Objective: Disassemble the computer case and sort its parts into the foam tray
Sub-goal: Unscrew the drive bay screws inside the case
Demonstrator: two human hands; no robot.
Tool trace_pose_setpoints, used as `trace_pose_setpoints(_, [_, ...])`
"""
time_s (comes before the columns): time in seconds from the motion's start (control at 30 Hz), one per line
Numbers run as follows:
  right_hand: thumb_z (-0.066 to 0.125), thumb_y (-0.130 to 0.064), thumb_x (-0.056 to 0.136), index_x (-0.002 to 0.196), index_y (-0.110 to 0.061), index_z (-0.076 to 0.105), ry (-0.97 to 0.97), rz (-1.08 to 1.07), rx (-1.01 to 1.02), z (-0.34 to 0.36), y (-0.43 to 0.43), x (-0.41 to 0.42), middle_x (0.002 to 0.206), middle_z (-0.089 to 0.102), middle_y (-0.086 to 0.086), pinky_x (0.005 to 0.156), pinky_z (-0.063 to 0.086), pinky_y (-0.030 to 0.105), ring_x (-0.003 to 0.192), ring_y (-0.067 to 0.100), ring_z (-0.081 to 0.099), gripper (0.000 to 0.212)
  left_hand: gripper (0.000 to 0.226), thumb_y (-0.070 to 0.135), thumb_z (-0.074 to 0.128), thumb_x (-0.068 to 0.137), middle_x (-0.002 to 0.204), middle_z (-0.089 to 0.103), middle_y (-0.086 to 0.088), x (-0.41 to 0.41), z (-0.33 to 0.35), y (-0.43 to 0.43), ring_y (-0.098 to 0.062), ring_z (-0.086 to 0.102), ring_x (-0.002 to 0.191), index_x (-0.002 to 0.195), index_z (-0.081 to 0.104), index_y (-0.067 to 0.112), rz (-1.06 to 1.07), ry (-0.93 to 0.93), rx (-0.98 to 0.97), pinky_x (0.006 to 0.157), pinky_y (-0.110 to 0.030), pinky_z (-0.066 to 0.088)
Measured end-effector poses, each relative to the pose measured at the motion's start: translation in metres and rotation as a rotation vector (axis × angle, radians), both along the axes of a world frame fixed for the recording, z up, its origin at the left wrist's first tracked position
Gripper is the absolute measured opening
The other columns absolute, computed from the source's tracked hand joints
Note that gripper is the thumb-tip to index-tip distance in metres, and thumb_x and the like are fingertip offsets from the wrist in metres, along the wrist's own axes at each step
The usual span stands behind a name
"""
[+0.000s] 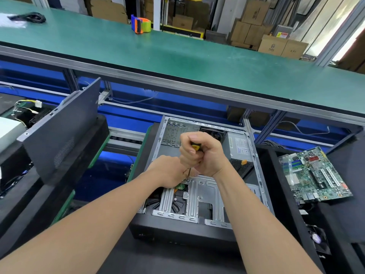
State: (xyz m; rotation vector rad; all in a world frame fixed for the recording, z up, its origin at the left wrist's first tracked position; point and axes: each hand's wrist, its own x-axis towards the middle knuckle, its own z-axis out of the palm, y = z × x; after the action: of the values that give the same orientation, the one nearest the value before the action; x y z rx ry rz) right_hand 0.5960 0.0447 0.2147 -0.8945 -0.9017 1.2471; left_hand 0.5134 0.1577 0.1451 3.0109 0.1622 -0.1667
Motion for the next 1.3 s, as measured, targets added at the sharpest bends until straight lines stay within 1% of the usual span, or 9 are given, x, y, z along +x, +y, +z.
trace_pose_setpoints(0.13, [0.062, -0.031, 0.092, 0.079, -0.014, 0.033, -0.023, -0.324, 0.041, -0.007, -0.005, -0.007, 0.050, 0.032, -0.002, 0.044, 0.013, 0.027, 0.040, 0.012, 0.019, 0.036, 0.031, 0.035, 0.038, 0.100, 0.070, 0.052, 0.005, 0.001, 0.000, 0.001, -0.020, 0.051, 0.060, 0.071, 0.038, 0.024, 0.008, 0.001, -0.011, 0.059, -0.036, 0.038])
trace_pose_setpoints(0.27, [0.067, -0.036, 0.095, 0.081, -0.016, 0.045, -0.150, -0.781, 0.007, -0.011, -0.006, -0.027, 0.064, 0.055, 0.008, 0.048, 0.036, 0.032, 0.046, 0.023, 0.045, 0.033, 0.032, 0.034, 0.035, 0.100, 0.068, 0.051, 0.004, 0.002, 0.000, 0.001, -0.015, 0.046, 0.055, 0.070, 0.036, 0.024, 0.010, 0.013, -0.003, 0.058, -0.036, 0.036])
trace_pose_setpoints(0.4, [0.066, -0.048, 0.099, 0.087, -0.014, 0.063, -0.298, -1.175, -0.085, -0.011, -0.001, -0.052, 0.078, 0.074, 0.005, 0.071, 0.054, 0.034, 0.076, 0.024, 0.074, 0.036, 0.033, 0.036, 0.030, 0.100, 0.067, 0.048, 0.006, 0.001, 0.003, 0.000, -0.016, 0.043, 0.057, 0.069, 0.035, 0.026, 0.003, 0.040, -0.024, 0.063, -0.038, 0.038])
trace_pose_setpoints(0.53, [0.052, -0.052, 0.105, 0.091, -0.019, 0.067, -0.207, -1.363, -0.204, -0.002, 0.011, -0.065, 0.074, 0.070, -0.003, 0.079, 0.056, 0.051, 0.070, 0.017, 0.065, 0.039, 0.030, 0.026, 0.032, 0.099, 0.070, 0.046, 0.004, -0.003, 0.010, -0.002, -0.018, 0.041, 0.057, 0.069, 0.030, 0.027, -0.036, 0.054, -0.003, 0.065, -0.038, 0.038])
trace_pose_setpoints(0.67, [0.043, -0.045, 0.110, 0.083, -0.020, 0.060, -0.244, -1.327, -0.201, 0.000, 0.019, -0.068, 0.068, 0.053, -0.008, 0.067, 0.040, 0.038, 0.066, 0.013, 0.046, 0.041, 0.023, 0.022, 0.038, 0.095, 0.087, 0.067, -0.006, -0.004, 0.010, -0.003, -0.033, 0.062, 0.078, 0.072, 0.042, 0.021, -0.026, 0.042, 0.017, 0.071, -0.038, 0.044])
trace_pose_setpoints(0.83, [0.045, -0.029, 0.094, 0.060, -0.024, 0.051, -0.252, -0.998, -0.121, -0.003, 0.015, -0.055, 0.060, 0.042, -0.009, 0.051, 0.030, 0.022, 0.055, 0.010, 0.035, 0.035, 0.029, 0.021, 0.038, 0.094, 0.067, 0.047, 0.006, -0.002, 0.006, -0.001, -0.027, 0.051, 0.065, 0.066, 0.035, 0.024, -0.034, 0.024, 0.006, 0.065, -0.036, 0.042])
trace_pose_setpoints(1.0, [0.042, -0.025, 0.087, 0.061, -0.018, 0.041, -0.364, -0.523, -0.100, -0.001, 0.008, -0.038, 0.052, 0.024, -0.003, 0.050, 0.011, 0.031, 0.047, 0.017, 0.016, 0.027, 0.027, 0.018, 0.038, 0.094, 0.067, 0.052, 0.002, -0.002, 0.001, -0.001, -0.027, 0.057, 0.070, 0.068, 0.043, 0.019, -0.009, 0.010, -0.003, 0.060, -0.035, 0.043])
trace_pose_setpoints(1.17, [0.045, -0.033, 0.096, 0.062, -0.018, 0.041, -0.149, -0.111, -0.070, 0.002, 0.003, -0.012, 0.049, 0.025, -0.007, 0.045, 0.010, 0.030, 0.043, 0.012, 0.016, 0.037, 0.027, 0.024, 0.036, 0.097, 0.073, 0.057, 0.000, -0.001, 0.002, 0.000, -0.027, 0.059, 0.073, 0.075, 0.050, 0.018, 0.011, 0.014, -0.011, 0.062, -0.036, 0.047])
trace_pose_setpoints(1.3, [0.048, -0.034, 0.093, 0.062, -0.020, 0.044, -0.088, -0.085, -0.055, 0.001, 0.002, -0.001, 0.048, 0.025, -0.009, 0.045, 0.010, 0.027, 0.042, 0.007, 0.017, 0.034, 0.035, 0.033, 0.037, 0.099, 0.063, 0.041, 0.008, 0.000, 0.002, -0.001, -0.023, 0.047, 0.062, 0.066, 0.035, 0.025, 0.000, -0.015, 0.002, 0.056, -0.034, 0.032])
